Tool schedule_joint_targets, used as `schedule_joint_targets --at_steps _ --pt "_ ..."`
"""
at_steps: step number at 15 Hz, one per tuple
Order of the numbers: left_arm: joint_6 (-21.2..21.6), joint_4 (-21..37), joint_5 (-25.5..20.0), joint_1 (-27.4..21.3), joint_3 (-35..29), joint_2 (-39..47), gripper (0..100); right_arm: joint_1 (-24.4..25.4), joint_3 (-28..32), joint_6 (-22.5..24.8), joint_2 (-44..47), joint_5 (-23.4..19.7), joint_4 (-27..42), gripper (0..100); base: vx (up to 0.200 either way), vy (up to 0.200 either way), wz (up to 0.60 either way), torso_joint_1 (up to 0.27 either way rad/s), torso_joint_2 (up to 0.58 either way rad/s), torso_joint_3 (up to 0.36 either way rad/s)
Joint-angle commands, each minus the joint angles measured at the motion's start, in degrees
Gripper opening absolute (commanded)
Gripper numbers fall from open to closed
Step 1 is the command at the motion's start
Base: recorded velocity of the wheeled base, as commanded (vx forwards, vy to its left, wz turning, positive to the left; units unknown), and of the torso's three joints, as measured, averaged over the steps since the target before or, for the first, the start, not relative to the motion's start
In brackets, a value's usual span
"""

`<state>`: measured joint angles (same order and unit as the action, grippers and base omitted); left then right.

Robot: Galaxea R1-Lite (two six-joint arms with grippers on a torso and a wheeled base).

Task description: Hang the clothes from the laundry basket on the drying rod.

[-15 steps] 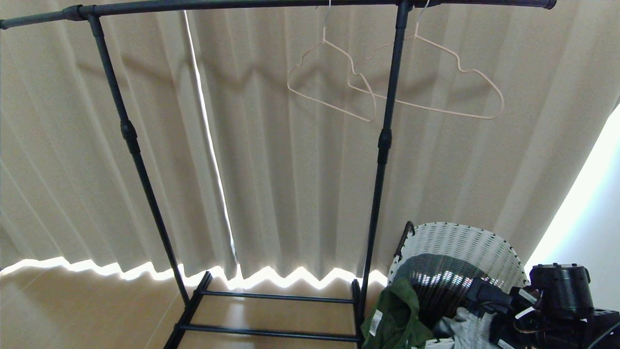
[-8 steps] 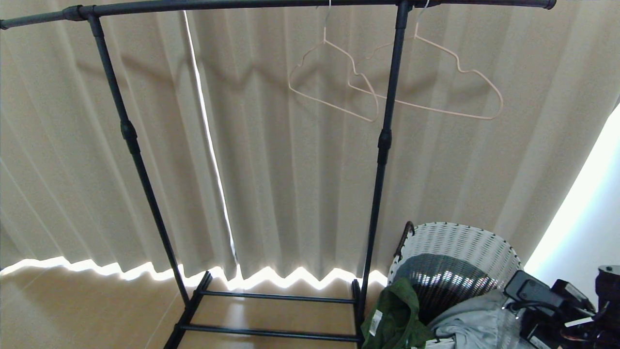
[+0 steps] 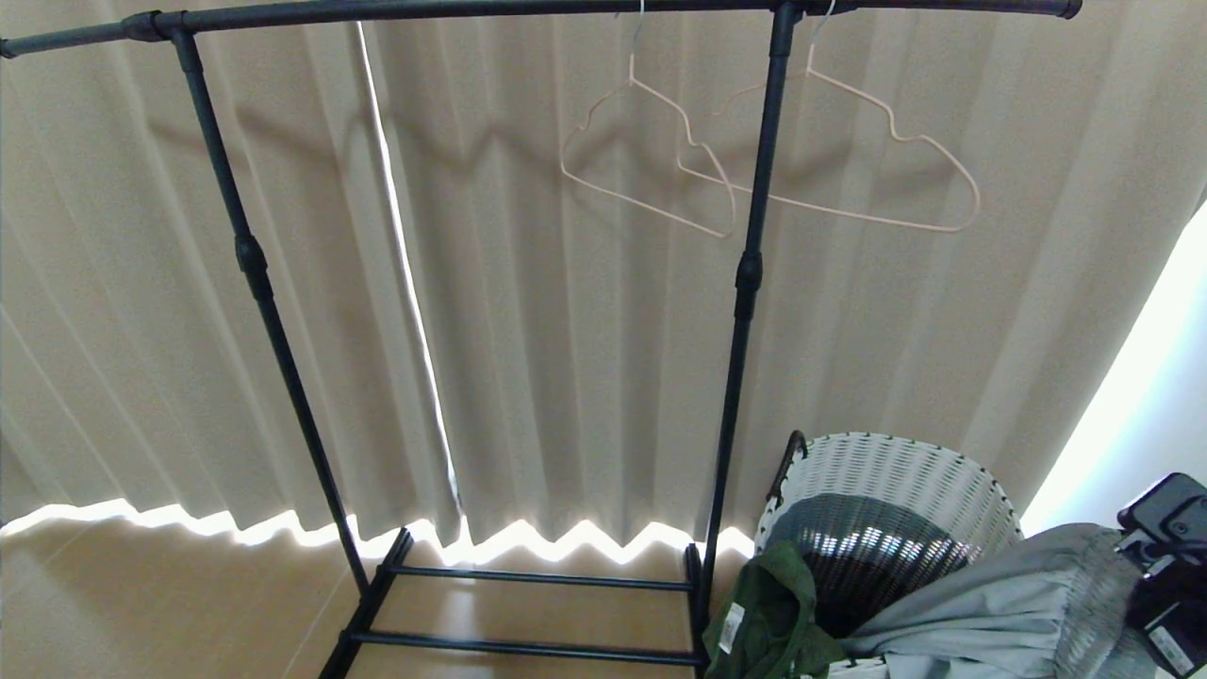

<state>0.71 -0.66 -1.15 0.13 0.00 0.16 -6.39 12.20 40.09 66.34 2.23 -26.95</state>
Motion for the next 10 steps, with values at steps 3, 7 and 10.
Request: schedule_joint_targets --at_steps 3,7,10 --pt "0.0 -0.04 0.0 0.04 0.0 0.02 100 -0.91 8.36 -8.1 -10.79 -0.21 15.44 0 0.0 0.0 0.0 0.0 0.0 0.0" --pt "0.0 -0.04 0.0 0.04 0.0 0.02 100 -2.05 5.81 -10.04 -13.96 0.49 15.97 0 0.0 0.0 0.0 0.0 0.0 0.0" --pt "0.0 -0.04 0.0 -0.05 0.0 0.02 100 -2.05 4.5 -9.86 -16.6 0.14 16.05 0 0.0 0.0 0.0 0.0 0.0 0.0"
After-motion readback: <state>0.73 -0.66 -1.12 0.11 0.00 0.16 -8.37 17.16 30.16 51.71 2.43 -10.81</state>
